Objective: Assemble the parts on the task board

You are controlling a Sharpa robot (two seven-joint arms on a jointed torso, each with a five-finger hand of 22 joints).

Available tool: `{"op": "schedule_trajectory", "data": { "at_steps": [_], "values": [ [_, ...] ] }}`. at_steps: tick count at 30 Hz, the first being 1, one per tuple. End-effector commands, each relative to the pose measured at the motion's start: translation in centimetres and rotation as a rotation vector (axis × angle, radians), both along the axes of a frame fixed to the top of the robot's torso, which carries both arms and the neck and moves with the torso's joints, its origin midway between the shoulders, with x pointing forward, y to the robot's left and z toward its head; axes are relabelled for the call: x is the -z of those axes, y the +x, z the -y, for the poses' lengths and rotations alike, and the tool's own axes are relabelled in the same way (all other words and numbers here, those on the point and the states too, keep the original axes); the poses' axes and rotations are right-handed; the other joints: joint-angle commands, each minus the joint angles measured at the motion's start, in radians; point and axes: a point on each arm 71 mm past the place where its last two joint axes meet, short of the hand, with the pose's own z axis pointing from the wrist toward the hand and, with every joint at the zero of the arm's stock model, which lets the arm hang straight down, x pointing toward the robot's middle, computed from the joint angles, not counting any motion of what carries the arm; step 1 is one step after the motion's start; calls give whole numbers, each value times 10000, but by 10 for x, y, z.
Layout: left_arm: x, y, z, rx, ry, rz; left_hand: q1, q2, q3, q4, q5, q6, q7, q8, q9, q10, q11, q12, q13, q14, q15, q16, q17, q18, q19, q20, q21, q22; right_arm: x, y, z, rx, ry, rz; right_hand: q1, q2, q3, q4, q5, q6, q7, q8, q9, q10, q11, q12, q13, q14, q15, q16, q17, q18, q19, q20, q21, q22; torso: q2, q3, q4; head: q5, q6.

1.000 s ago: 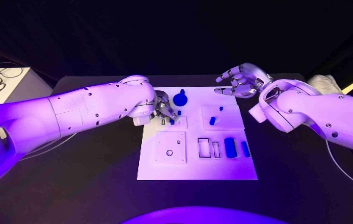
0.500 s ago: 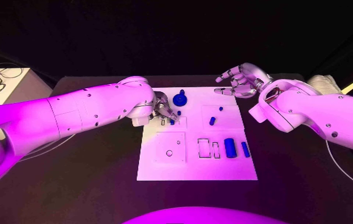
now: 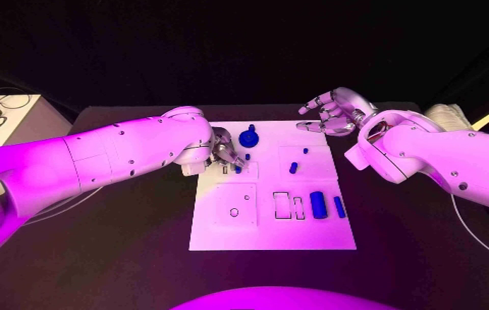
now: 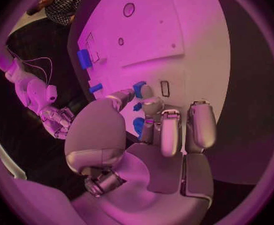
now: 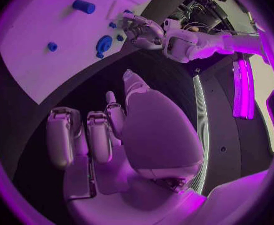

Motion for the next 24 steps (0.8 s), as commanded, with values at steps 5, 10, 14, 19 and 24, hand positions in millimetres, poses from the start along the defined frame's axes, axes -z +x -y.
{"op": "schedule_trajectory", "data": {
  "at_steps": [5, 10, 14, 19, 24],
  "values": [
    [13, -8, -2, 203, 359, -417, 183, 26, -322, 426, -565, 44, 73, -33, 42, -25, 47, -11, 39, 820, -59, 30, 1872, -67, 20, 6, -47, 15, 0, -1, -1, -151, -45, 89, -138, 33, -20, 20, -69, -2, 3, 44, -17, -74, 10, -52, 379, 884, -22, -41, 2043, 114, 408, -19, -51, 1708, 2, -8, 16, -16, -13],
    [12, -8, -3, 196, 346, -344, 47, 102, -531, 475, -852, 54, 83, -43, 48, -13, 56, 7, 65, 825, -49, 38, 1891, -66, 22, 11, -51, 16, 0, -1, -1, -140, -45, 89, -162, 34, -26, 22, -81, -4, 3, 46, -19, -75, 11, -53, 376, 884, -21, -42, 2042, 116, 404, -18, -62, 1701, -6, -6, 14, -12, -7],
    [7, -8, -4, 162, 219, -238, -4, 126, -592, 480, -917, 54, 83, -46, 50, -15, 58, 4, 60, 819, -49, 26, 1868, -66, 25, 12, -51, 20, 1, 0, 0, -125, -49, 86, -187, 36, -32, 24, -89, -5, 4, 48, -22, -72, 11, -49, 378, 881, -21, -49, 2033, 117, 403, -18, -66, 1700, -9, 8, 6, 5, 7],
    [0, -7, -3, 147, 64, -67, -92, 147, -685, 484, -991, 45, 84, -50, 54, -16, 59, 7, 63, 821, -48, 28, 1873, -66, 27, 16, -52, 22, 1, 0, 0, -106, -56, 81, -209, 36, -39, 26, -95, -6, 4, 50, -24, -73, 11, -50, 377, 882, -20, -47, 2036, 116, 405, -18, -64, 1701, -10, 8, 6, 10, 34],
    [-9, -6, -3, 124, -45, 125, -92, 147, -685, 484, -991, 45, 84, -50, 54, -16, 59, 7, 63, 821, -48, 28, 1873, -66, 27, 16, -52, 22, 2, 0, 1, -89, -60, 78, -209, 36, -39, 26, -95, -6, 4, 50, -24, -73, 11, -50, 377, 882, -20, -47, 2036, 116, 405, -18, -64, 1701, -16, 18, 3, 22, 52]
  ]
}}
